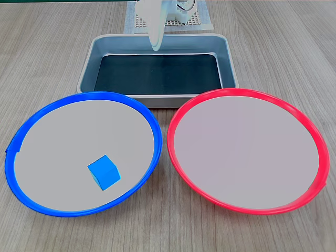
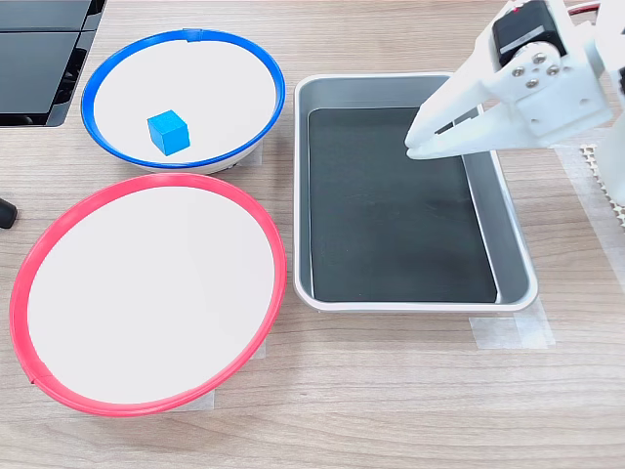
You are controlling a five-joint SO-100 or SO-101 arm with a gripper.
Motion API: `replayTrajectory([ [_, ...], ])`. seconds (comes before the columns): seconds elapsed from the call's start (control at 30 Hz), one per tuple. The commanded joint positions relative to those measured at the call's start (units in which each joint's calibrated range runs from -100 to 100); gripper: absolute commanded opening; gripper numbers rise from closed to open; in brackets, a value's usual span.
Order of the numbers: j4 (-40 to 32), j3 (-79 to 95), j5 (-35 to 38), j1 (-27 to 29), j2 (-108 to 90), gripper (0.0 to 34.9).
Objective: Move a blue block from tray to blue dish
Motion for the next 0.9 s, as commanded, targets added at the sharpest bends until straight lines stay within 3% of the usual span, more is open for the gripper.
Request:
replayTrajectory([
  [0.0, 0.08, -0.19, -0.10, -0.52, 0.00, 0.3],
  [0.87, 0.08, -0.19, 0.05, -0.81, 0.00, 0.3],
])
